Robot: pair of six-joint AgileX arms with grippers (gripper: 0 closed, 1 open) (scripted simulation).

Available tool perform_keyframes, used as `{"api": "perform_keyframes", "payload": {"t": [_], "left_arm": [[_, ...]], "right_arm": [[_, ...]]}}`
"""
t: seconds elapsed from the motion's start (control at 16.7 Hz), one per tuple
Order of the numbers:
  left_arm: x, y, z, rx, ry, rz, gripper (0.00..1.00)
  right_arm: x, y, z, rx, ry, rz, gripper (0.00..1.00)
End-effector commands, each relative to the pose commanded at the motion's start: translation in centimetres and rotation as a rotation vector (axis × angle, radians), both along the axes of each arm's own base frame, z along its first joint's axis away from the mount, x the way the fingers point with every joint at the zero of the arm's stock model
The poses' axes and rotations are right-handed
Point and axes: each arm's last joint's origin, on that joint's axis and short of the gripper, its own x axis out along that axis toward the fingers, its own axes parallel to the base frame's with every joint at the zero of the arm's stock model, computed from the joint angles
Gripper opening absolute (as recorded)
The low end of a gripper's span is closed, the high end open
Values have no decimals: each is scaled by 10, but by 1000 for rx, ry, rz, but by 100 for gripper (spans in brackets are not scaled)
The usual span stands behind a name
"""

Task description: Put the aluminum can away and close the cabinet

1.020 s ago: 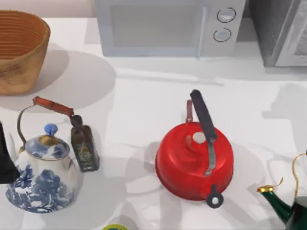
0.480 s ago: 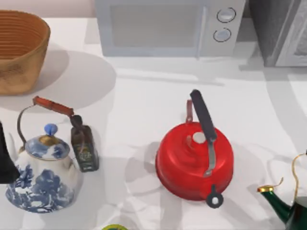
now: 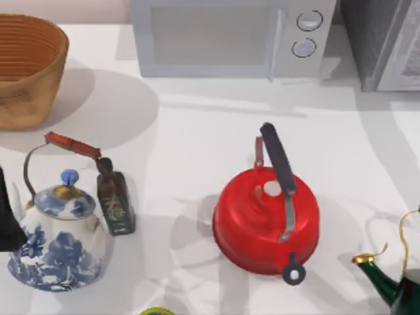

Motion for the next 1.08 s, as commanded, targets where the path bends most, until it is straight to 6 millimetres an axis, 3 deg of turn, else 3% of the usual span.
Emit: {"api": "perform_keyframes", "payload": {"t": [0.3,0.84,1.08], "left_arm": [[0,0,0,0,0,0,100],[0,0,0,0,0,0,100],[0,0,0,0,0,0,100]], "right_arm": [[8,-1,2,-1,7,-5,0],[98,0,35,-8,-15,-18,0],[132,-2,30,-1,-18,-9,0]]}}
